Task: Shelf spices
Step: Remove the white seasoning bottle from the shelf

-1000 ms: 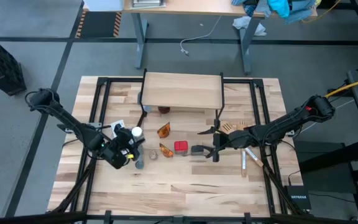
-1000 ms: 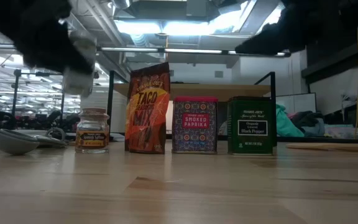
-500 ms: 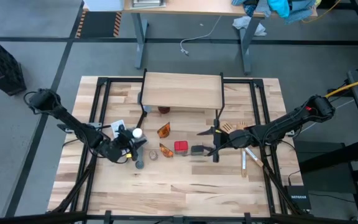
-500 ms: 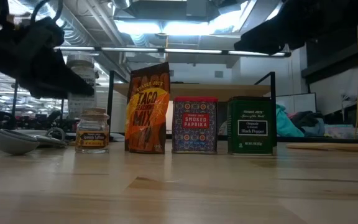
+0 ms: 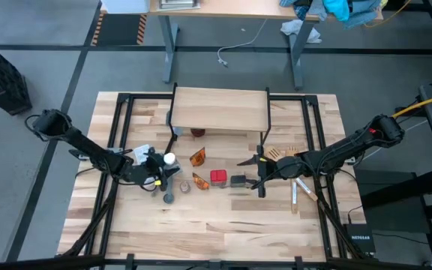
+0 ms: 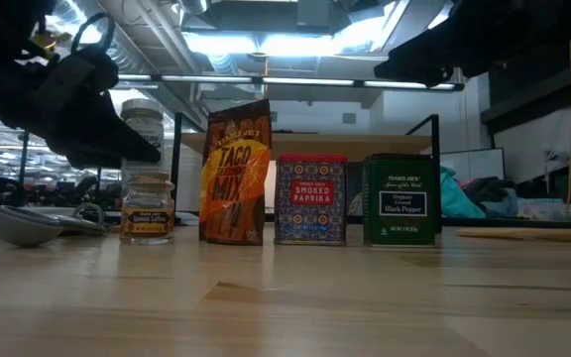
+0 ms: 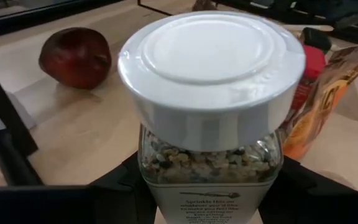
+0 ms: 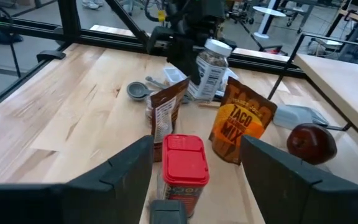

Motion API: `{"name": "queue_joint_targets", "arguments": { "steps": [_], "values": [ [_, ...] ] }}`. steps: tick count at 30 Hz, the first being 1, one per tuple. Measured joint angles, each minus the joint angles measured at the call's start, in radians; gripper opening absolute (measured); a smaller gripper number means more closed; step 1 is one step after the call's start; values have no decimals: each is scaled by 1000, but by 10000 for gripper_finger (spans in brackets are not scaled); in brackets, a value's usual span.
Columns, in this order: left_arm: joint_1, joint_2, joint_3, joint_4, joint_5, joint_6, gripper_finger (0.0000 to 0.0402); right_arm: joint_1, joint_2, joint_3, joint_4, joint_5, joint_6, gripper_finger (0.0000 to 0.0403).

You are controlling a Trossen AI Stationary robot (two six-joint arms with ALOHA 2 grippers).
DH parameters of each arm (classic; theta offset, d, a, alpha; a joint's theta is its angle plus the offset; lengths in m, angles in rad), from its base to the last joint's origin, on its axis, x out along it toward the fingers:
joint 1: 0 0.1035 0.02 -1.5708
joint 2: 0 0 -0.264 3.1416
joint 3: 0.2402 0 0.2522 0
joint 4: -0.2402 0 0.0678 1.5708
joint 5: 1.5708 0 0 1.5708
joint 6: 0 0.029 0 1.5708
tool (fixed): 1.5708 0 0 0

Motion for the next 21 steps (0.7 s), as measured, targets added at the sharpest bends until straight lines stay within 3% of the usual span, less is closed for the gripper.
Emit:
{"name": "queue_joint_targets", "arguments": {
  "steps": [11,21],
  "values": [
    [112,211,0,179,108,154,186,0,0,0,-9,-2,-3,246],
    [178,254,1,224,195,142,186,0,0,0,-11,-2,-4,246]
  ]
}}
